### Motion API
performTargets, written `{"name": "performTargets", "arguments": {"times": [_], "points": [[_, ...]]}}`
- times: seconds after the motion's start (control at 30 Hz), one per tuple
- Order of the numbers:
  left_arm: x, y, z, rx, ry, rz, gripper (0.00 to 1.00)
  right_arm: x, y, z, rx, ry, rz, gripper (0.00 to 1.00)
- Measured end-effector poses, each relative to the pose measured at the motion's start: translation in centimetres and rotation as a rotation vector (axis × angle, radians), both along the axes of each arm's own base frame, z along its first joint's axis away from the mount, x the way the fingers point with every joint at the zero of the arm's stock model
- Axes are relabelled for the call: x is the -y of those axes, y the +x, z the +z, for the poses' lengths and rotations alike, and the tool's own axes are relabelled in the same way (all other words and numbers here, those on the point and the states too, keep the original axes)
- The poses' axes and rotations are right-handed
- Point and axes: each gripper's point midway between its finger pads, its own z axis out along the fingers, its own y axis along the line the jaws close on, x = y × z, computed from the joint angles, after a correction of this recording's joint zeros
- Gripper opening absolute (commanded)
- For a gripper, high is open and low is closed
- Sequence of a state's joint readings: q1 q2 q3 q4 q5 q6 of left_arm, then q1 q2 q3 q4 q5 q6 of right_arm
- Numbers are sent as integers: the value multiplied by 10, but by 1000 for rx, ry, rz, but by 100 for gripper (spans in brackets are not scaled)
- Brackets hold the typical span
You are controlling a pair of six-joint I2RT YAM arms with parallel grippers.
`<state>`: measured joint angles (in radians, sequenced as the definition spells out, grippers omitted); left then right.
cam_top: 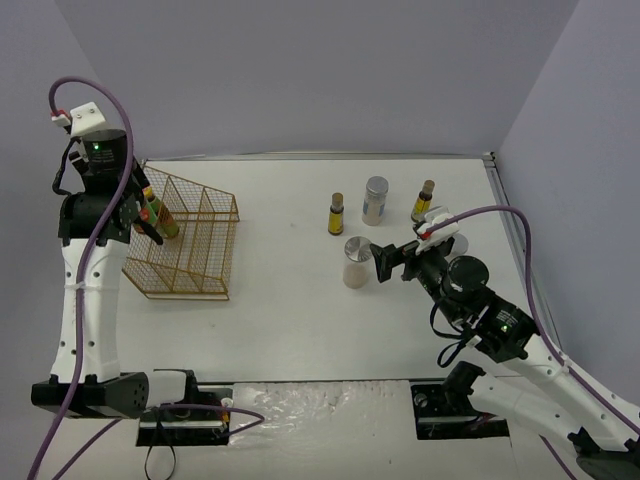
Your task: Organize the condiment bottles
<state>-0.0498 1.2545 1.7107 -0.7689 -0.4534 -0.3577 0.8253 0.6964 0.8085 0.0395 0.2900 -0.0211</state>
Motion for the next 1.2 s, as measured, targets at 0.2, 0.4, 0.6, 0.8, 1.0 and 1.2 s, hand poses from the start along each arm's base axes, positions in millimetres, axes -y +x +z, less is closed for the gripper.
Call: {"name": "performTargets", "arguments": {"times": [0.2, 0.4, 0.6, 0.8, 1.0, 1.2], "points": [[-33, 5, -14, -25, -16, 99, 0, -2, -1, 0, -3, 3, 12, 100], [-37, 11, -31, -37, -29, 109, 0, -3, -2, -1, -8, 5, 20, 100], [-34, 15, -75, -99, -56, 101, 0, -4, -3, -4, -14, 7, 25, 100], [-34, 14, -114, -156, -67, 111, 0, -5, -4, -9, -25, 0, 31, 100], [-35, 17, -139, -154, -75, 117, 0, -6, -5, -10, -27, 0, 39, 100], [-36, 18, -158, -159, -85, 127, 7, -6, -5, -12, -31, -3, 43, 100]]}}
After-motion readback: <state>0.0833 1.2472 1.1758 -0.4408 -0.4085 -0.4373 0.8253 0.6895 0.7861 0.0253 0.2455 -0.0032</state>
